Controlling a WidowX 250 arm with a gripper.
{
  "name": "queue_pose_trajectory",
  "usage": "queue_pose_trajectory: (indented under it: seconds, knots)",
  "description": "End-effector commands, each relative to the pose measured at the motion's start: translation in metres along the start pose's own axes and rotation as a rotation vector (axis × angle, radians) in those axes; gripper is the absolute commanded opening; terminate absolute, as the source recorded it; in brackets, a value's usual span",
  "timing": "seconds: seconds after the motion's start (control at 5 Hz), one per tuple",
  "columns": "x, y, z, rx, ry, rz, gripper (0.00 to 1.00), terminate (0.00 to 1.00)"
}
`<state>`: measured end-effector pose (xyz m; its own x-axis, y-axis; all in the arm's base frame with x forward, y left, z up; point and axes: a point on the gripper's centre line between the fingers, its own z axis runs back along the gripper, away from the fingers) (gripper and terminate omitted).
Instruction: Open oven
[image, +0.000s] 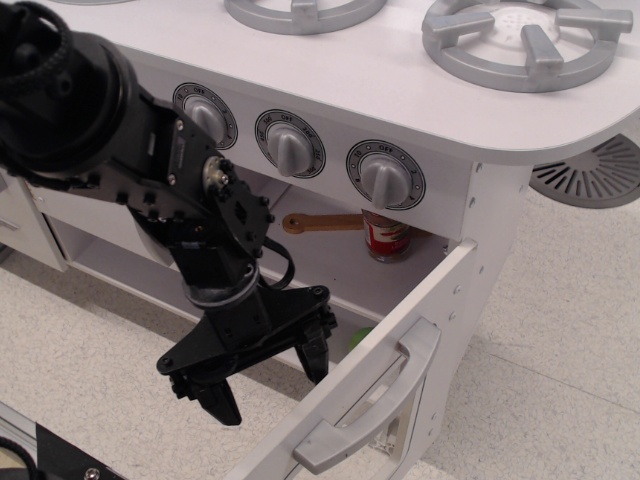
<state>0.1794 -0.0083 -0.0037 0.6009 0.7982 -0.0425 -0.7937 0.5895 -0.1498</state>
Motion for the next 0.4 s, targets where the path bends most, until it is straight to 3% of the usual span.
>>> queue_pose_trajectory:
  seconds: [0.0,0.2]
  knots:
    - [0.0070,-0.0133,0.0091,-0.018,-0.013,0.000,1.00,0.00]
    - [0.0070,-0.0133,0.0091,-0.018,-0.013,0.000,1.00,1.00]
